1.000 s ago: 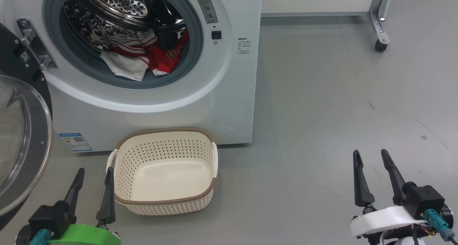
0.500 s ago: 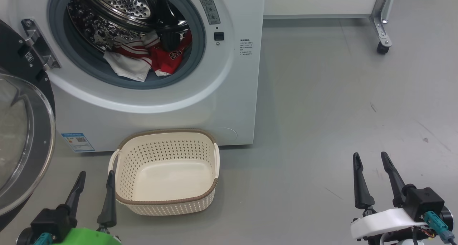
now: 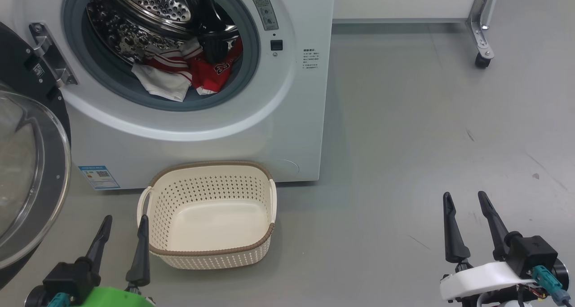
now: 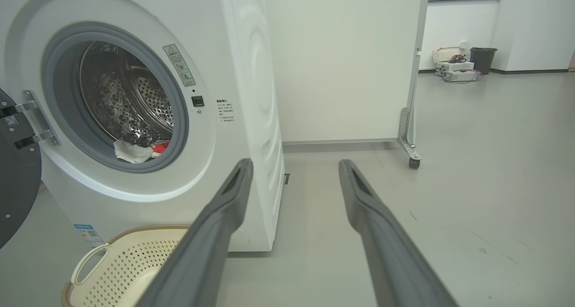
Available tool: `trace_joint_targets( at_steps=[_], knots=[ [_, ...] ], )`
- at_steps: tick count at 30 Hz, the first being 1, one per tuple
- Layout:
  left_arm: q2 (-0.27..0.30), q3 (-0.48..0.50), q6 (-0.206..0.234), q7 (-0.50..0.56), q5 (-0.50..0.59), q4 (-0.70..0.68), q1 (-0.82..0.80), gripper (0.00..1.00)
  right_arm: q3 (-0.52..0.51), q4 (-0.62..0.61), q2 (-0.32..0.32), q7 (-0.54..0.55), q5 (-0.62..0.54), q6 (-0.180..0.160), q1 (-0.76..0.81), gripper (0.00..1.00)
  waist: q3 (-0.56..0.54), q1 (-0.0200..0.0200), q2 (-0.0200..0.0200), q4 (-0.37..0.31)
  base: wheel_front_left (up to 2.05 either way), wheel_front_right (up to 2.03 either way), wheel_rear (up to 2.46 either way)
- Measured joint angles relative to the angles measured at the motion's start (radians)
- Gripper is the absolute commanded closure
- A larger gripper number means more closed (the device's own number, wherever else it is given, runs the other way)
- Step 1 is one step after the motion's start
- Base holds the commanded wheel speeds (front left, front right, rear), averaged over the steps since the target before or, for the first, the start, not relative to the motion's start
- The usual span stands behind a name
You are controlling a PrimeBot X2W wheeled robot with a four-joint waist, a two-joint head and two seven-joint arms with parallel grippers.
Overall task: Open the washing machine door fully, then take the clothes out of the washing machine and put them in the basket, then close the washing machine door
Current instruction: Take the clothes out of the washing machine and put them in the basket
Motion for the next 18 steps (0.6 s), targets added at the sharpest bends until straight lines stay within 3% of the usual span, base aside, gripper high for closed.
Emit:
trace_joint_targets(
  at_steps=[18],
  knots=[
    [-0.004,-0.026,0.000,0.000,-0.036,-0.026,0.001,0.00,0.007,-0.006,0.000,0.000,0.000,0.000,0.002,0.00,0.018,0.0000,0.0000,0.004,0.05,-0.05,0.00]
  ],
)
